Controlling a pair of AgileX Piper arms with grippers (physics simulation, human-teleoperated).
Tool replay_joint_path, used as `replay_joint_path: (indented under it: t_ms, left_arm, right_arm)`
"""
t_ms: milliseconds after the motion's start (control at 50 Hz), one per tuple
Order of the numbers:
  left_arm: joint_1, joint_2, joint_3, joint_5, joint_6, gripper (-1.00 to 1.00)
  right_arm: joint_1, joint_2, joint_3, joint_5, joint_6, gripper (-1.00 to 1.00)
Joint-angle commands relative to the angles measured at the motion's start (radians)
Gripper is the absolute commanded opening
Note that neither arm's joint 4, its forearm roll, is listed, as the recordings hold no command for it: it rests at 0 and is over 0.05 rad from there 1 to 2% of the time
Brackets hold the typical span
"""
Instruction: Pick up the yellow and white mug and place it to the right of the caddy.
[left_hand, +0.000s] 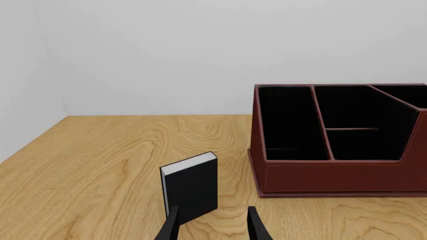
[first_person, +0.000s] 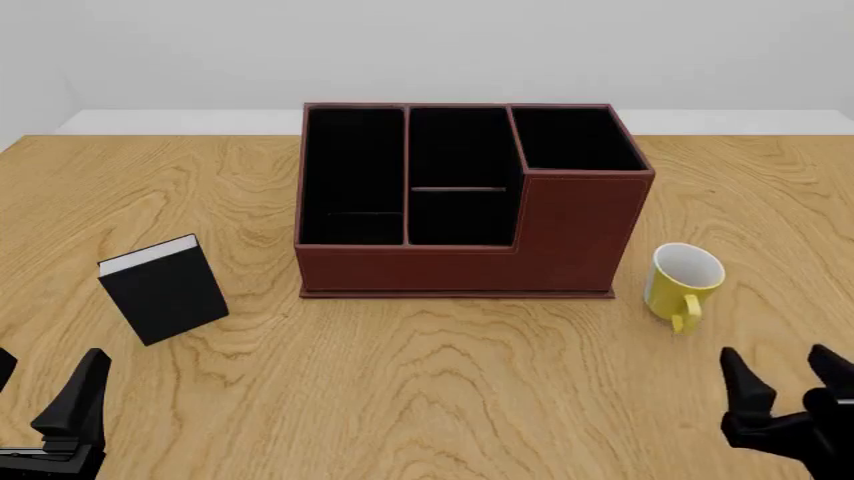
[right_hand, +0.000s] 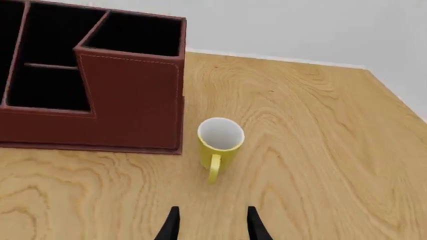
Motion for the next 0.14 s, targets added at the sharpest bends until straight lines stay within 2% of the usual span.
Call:
replay_joint_path:
  t_ms: [20,140]
  left_arm:
    - [0.0,0.0,0.0,0.0,0.0,1.0]
    - [0.0,0.0,0.0,0.0,0.0,1.0]
  right_arm:
    - [0.055,-0.431,-0.116,0.456,-0.016,1.0]
    - [0.134,-0.431,-0.233,0.529,-0.041,1.0]
